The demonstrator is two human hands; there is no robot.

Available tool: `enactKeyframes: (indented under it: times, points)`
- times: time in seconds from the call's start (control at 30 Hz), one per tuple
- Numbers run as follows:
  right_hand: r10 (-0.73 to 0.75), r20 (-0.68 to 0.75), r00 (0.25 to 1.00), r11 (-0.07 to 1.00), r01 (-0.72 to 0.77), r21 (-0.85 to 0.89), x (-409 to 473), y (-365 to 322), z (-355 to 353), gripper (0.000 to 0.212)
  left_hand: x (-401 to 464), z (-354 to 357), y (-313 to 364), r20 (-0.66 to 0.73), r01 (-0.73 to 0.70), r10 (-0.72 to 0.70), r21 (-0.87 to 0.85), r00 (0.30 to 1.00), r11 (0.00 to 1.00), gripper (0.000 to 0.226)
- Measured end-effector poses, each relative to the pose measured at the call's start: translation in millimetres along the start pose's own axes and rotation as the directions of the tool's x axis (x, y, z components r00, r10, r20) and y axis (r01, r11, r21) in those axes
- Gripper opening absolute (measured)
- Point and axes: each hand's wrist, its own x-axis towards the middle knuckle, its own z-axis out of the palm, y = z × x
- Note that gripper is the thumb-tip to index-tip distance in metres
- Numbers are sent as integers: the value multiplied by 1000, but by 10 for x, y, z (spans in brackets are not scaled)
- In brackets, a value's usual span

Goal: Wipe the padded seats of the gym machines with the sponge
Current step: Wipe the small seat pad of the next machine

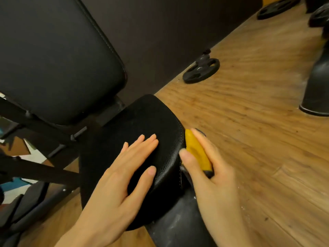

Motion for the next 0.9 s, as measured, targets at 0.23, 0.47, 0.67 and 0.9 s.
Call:
enactKeyframes:
  times: [0.23, 0.47, 0.67, 0.9]
  points:
    - [60, 163, 985, 995, -45, -93, 747, 39, -24, 24, 16, 46, 11, -24, 17, -17, 14, 1000, 1000, 51]
    - [219, 313, 924, 970, -172, -172, 1416, 52, 193, 14, 3, 35, 103, -76, 56, -59, -46, 995, 997, 50]
    - [17, 97, 995, 1000, -16, -11, 522, -19, -28, 19, -22, 45, 104, -86, 54, -58, -46, 995, 997, 50]
    - [-238, -75, 969, 964, 225, -144, -350, 75, 187, 40, -50, 62, 73, -108, 18, -22, -43, 994, 999, 50]
